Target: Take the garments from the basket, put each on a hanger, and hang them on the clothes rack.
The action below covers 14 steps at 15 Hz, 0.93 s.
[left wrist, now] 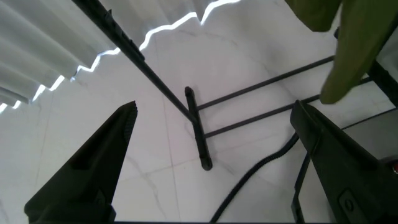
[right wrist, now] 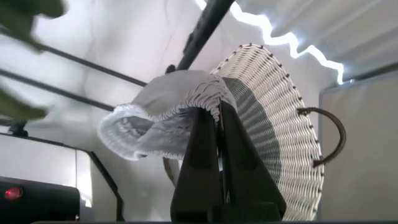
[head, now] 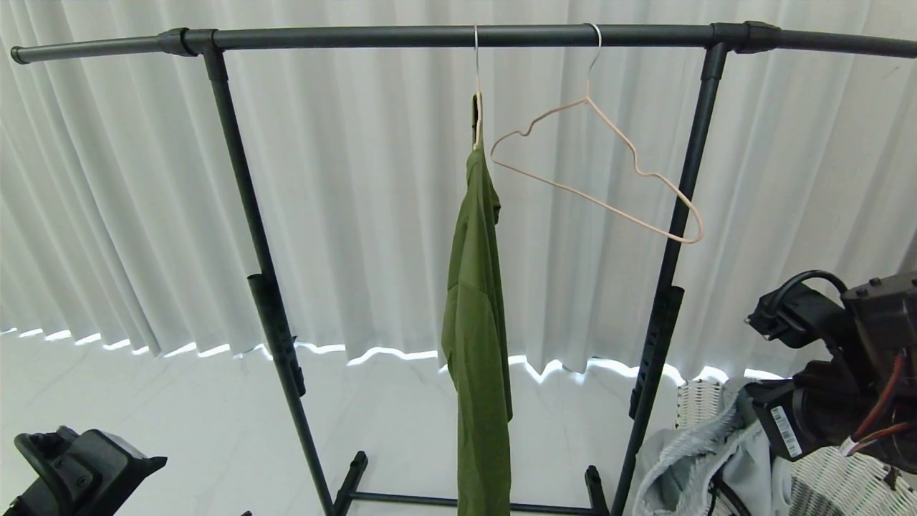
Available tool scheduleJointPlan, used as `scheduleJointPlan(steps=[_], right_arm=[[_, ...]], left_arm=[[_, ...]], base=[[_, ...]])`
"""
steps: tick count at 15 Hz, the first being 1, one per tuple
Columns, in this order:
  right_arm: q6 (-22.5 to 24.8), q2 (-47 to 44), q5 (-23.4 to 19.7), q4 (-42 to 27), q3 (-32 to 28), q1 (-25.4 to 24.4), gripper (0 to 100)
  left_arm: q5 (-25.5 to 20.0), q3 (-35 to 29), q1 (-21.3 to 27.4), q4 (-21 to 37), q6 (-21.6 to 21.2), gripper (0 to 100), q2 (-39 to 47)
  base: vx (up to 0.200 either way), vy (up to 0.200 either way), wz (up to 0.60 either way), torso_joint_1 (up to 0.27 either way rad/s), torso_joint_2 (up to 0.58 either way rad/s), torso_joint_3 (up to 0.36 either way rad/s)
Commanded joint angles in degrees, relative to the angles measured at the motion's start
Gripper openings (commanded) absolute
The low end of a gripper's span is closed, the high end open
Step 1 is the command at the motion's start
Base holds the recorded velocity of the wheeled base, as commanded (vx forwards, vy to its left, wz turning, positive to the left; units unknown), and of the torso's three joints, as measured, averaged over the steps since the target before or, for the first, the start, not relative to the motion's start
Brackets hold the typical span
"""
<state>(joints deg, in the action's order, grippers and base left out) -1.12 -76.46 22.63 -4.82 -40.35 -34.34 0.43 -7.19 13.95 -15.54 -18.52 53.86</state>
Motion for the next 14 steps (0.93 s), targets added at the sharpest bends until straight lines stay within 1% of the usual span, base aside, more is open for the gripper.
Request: scheduleJointPlan(steps=[1, 6, 10, 14], right_arm=[[-0.02, 1.93, 0.40, -0.37, -0.87, -1.61, 0], [1.30, 2.02, 0.75, -1.07, -2.89, -2.13, 0], [1.74, 2.10, 0.75, -0.99, -2.89, -3.10, 0], [1.74, 2.02, 0.75, -0.90, -2.89, -4.24, 0]], left_arm=[[0.01, -0.45, -0.06, -0.01, -0.03, 100, 0.11], [-0.08, -0.45, 0.03, -0.01, -0.29, 100, -1.30], [0.01, -0.98, 0.03, -0.01, -0.38, 100, -1.48], [0.01, -1.68, 0.12, -0.01, -0.47, 100, -1.48]], base=[[-0.200, 0.000, 0.00, 0.002, 0.01, -0.002], [-0.200, 0.000, 0.00, 0.002, 0.00, 0.003], [0.000, 0.000, 0.00, 0.000, 0.00, 0.000], [0.000, 0.200, 0.00, 0.002, 0.00, 0.001]])
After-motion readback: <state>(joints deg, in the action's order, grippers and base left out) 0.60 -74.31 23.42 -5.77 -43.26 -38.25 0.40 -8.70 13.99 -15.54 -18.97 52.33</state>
